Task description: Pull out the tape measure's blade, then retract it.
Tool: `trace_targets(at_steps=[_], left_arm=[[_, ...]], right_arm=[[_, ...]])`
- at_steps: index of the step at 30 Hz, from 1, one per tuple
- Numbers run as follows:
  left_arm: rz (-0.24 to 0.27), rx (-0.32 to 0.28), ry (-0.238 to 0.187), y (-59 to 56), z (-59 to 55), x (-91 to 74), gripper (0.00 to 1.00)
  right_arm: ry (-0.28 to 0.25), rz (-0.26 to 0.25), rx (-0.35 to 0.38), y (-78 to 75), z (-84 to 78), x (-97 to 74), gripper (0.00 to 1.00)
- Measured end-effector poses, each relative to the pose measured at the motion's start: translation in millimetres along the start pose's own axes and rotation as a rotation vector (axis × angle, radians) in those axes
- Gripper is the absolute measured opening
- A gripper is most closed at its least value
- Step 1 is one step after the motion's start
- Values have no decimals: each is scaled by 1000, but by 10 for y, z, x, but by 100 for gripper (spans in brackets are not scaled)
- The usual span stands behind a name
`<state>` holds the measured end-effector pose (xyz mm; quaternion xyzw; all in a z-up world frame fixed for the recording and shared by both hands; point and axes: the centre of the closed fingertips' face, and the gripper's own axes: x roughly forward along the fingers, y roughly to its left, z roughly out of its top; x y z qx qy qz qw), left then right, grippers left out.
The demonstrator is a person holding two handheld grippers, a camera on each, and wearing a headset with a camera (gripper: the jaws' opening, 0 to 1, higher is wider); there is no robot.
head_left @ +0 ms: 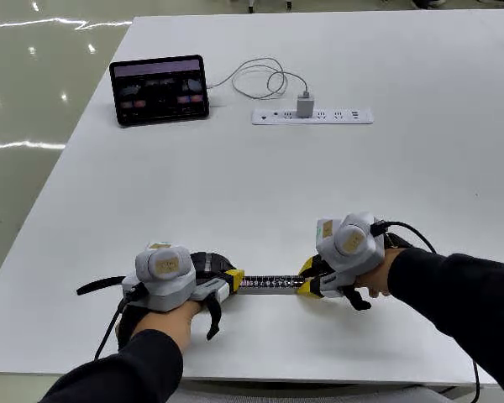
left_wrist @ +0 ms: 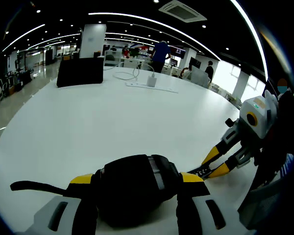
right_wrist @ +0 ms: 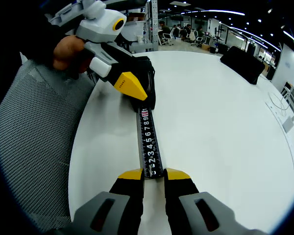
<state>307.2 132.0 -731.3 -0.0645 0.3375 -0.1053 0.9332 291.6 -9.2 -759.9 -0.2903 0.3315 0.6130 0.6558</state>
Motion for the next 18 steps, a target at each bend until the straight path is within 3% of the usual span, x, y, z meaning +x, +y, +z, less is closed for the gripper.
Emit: trace_targets(at_steps=[18], left_arm=[[-3, -9, -2, 5, 5, -4, 61]], right_arm=[[-21, 5, 16, 7, 116, 76, 11]])
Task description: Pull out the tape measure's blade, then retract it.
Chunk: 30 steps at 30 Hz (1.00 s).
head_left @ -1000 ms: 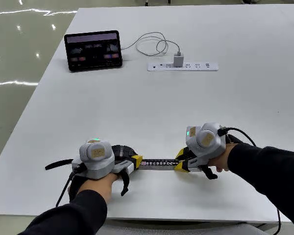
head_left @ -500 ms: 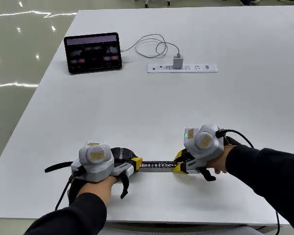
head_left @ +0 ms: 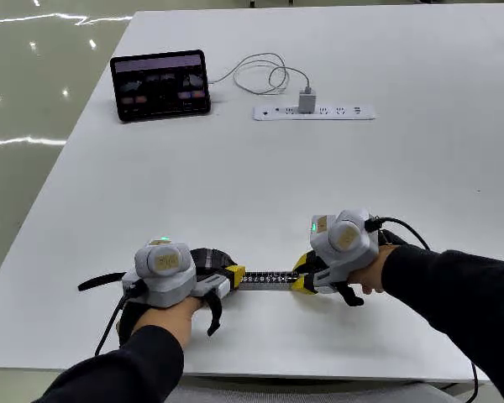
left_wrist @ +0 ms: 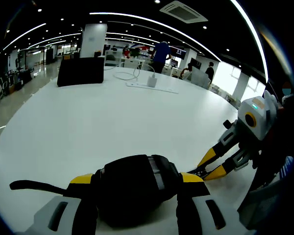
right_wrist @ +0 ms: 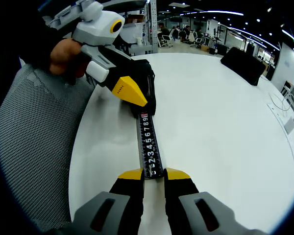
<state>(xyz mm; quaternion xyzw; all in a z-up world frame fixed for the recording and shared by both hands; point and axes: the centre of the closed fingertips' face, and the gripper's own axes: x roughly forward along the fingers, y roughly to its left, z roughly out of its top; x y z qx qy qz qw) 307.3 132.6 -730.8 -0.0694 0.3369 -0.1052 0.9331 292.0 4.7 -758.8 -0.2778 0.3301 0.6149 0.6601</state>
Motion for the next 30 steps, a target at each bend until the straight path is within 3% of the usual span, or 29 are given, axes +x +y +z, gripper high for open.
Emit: trace_targets(at_steps=[30], left_arm=[[-4, -6, -2, -1, -2, -8, 61]], right_arm=[[-38, 5, -14, 37, 175, 121, 11]])
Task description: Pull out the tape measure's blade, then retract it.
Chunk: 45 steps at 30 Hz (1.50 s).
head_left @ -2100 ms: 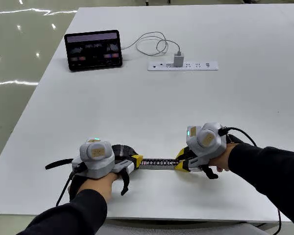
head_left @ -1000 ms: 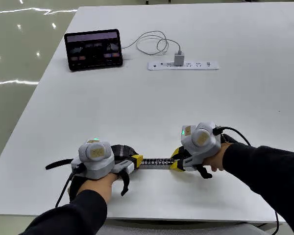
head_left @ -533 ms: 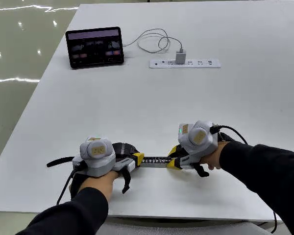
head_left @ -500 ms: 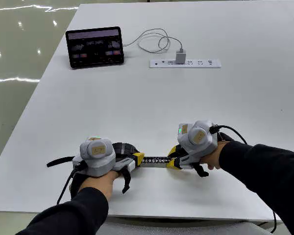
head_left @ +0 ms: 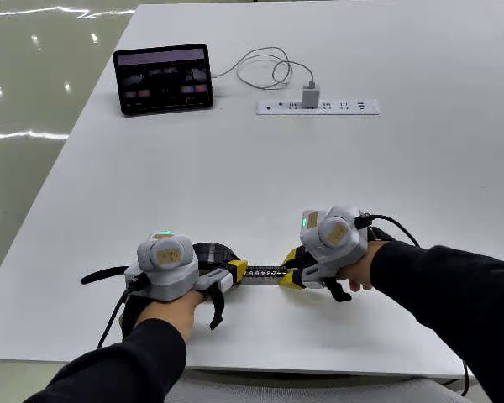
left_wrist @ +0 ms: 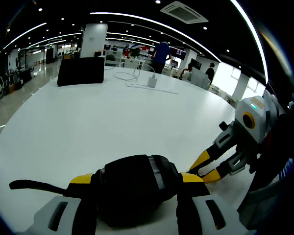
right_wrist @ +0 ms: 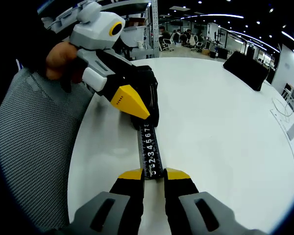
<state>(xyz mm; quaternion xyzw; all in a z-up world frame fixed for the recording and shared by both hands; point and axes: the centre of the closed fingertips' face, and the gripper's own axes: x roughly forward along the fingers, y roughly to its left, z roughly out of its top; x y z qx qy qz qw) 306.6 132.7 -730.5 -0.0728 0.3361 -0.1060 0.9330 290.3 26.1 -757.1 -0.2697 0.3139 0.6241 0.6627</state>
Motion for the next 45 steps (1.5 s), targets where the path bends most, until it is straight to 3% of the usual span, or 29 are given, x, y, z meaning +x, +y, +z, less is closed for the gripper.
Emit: trace_targets(at_steps=[45], left_arm=[[-7, -5, -2, -6, 2, 9, 61]], right_arm=[[-36, 13, 22, 19, 121, 140, 11]])
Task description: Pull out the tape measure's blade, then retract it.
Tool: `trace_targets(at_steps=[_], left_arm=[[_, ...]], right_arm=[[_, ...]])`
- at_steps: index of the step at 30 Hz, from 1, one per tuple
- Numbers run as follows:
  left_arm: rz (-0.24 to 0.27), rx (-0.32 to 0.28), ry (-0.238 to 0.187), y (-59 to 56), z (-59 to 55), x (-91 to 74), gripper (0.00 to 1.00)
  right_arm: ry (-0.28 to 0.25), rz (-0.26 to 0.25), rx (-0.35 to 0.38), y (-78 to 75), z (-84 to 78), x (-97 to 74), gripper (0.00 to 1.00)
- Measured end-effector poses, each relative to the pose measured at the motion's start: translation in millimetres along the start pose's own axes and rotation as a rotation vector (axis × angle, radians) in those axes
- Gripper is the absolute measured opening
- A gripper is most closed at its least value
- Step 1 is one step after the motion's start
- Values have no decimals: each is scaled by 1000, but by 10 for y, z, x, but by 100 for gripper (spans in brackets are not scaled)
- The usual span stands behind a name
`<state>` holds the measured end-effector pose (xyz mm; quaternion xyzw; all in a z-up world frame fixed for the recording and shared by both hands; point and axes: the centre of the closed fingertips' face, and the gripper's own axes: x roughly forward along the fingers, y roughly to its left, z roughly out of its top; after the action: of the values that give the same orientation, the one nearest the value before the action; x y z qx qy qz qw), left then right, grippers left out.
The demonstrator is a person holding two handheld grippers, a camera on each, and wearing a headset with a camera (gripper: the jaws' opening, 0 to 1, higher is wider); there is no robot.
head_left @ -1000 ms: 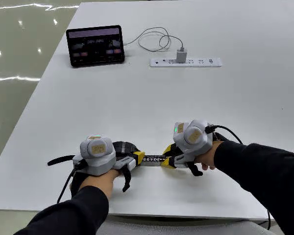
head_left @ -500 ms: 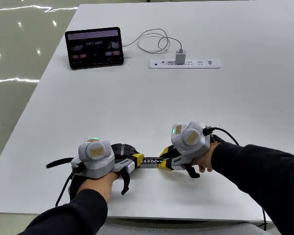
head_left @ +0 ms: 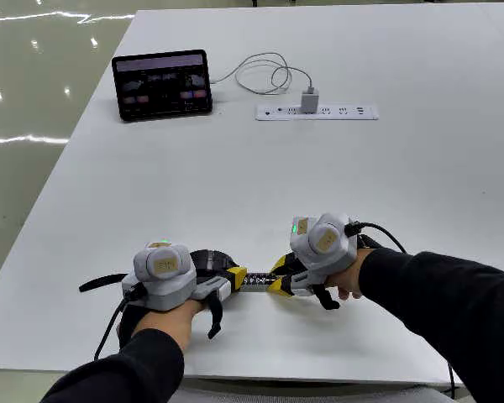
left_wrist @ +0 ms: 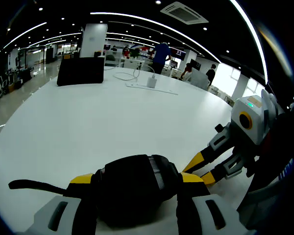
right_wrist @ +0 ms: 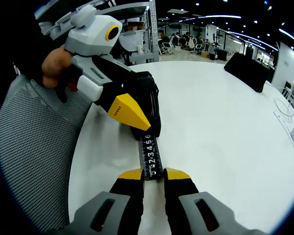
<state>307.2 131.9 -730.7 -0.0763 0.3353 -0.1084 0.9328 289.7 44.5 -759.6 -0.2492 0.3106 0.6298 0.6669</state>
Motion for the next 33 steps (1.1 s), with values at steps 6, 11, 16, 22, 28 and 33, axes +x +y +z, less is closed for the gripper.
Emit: trace_targets(at_steps=[6, 11, 16, 22, 28, 33], left_arm=[[-4, 1, 4, 1, -4, -3, 61], [-6, 0, 3, 5, -4, -2, 61], [-8, 0, 5, 4, -6, -4, 61], [-8, 0, 4, 4, -6, -5, 61], [-7, -1, 4, 4, -5, -5, 61], [-8, 1, 4, 4, -4, -4, 61]], right_arm=[[-5, 4, 1, 9, 29, 27, 11], [-2, 3, -2, 8, 38, 41, 11], [-6, 4, 0, 16, 56, 58, 11], [-8, 4, -2, 24, 77, 79, 11], [-10, 3, 2, 28, 87, 82, 11], [-20, 2, 15, 27, 97, 89, 11]])
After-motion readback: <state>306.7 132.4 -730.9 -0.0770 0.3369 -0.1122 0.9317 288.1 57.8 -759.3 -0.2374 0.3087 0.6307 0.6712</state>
